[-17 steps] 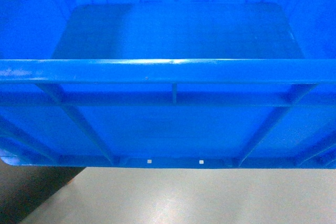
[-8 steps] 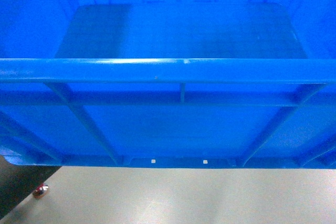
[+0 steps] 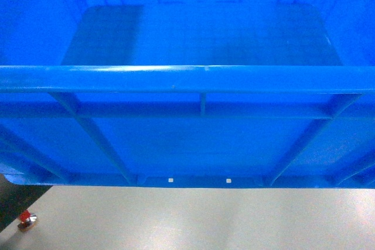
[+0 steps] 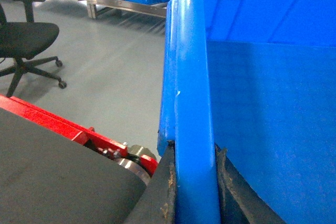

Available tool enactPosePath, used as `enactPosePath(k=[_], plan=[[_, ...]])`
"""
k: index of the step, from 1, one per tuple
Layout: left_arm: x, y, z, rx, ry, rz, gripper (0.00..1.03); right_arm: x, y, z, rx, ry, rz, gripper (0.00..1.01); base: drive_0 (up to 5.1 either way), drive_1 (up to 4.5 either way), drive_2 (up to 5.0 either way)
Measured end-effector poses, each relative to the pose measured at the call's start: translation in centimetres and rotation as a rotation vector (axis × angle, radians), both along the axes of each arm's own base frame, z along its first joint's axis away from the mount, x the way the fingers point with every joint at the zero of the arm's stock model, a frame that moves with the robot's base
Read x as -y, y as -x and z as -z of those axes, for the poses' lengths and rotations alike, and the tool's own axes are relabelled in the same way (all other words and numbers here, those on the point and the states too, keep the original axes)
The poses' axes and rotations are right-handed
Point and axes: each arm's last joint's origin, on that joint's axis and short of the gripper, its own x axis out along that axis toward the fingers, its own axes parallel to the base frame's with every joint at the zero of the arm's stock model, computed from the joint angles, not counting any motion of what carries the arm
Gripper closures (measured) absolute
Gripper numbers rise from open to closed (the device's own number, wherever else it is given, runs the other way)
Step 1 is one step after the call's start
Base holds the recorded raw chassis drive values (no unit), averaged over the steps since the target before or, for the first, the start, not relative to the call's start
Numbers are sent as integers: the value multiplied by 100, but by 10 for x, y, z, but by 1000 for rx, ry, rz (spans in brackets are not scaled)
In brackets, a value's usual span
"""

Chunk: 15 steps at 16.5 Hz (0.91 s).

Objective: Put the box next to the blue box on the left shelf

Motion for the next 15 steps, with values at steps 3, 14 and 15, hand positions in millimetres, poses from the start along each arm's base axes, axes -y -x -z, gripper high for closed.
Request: enactPosePath(k=[3, 14, 15], plan=[[0, 0, 0, 0, 1, 2, 93, 0, 0, 0, 0, 0, 0, 93, -136, -136, -136], [0, 0, 0, 0, 1, 4, 93, 0, 0, 0, 1, 0, 1, 93, -139, -139, -139], [0, 0, 0, 0, 1, 5, 93, 0, 0, 0, 0, 0, 1, 93, -132, -132, -132]])
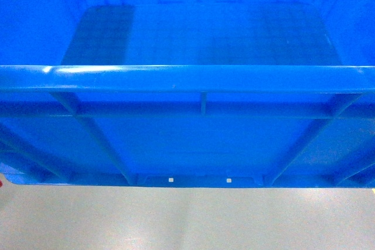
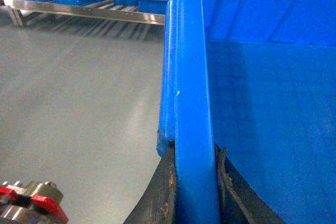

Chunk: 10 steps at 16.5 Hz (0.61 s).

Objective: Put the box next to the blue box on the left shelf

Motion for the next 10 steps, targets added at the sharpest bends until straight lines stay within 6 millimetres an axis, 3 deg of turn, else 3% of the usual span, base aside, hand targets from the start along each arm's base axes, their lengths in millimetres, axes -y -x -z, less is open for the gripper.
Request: enactPosePath(k=[10], plan=[[0, 0, 0, -1, 0, 3, 93, 1, 0, 0, -1, 2, 5, 93, -132, -132, -132]])
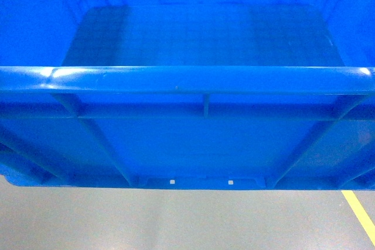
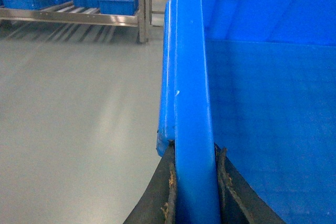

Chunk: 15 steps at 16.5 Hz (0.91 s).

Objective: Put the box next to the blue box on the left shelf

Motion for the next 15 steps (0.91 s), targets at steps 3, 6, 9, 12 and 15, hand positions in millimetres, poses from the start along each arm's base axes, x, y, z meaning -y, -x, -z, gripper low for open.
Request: enactPosePath(k=[3, 6, 9, 12, 15], plan=[[0, 0, 0, 0, 1, 3, 93, 0, 0, 0, -1, 1, 0, 93, -132, -132, -132], [1, 0, 0, 0, 1, 4, 93, 0, 0, 0, 1, 1, 0, 93, -132, -132, -132], [1, 0, 0, -1, 1, 3, 93, 0, -1, 0, 1, 1, 0, 93, -132, -132, -132], [1, 0, 1, -3, 0, 4, 93, 0, 0, 1, -4, 2, 0, 93, -3, 419, -425], [1, 0, 0, 1, 1, 5, 93, 0, -1, 0, 0, 1, 0, 93, 3, 424, -418]])
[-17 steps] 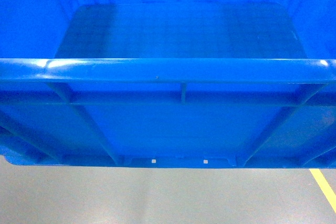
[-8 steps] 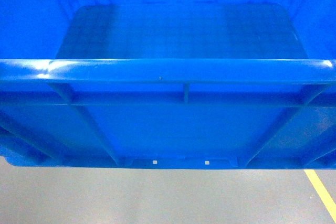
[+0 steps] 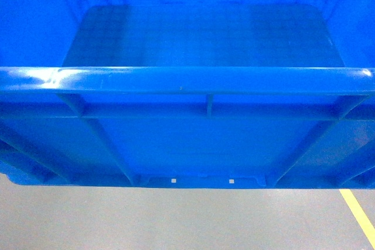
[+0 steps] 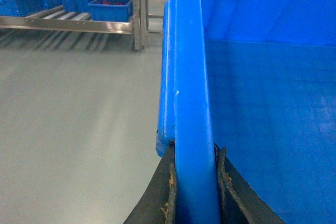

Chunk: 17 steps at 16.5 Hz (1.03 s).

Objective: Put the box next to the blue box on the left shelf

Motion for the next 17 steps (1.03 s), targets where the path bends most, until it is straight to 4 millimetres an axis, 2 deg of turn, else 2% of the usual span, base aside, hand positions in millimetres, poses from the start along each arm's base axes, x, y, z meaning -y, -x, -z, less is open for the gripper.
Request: enactPosePath(k=[17], plan=[[0, 0, 0, -1, 0, 0, 93, 0, 0, 0, -1, 1, 0, 93, -4, 417, -425]])
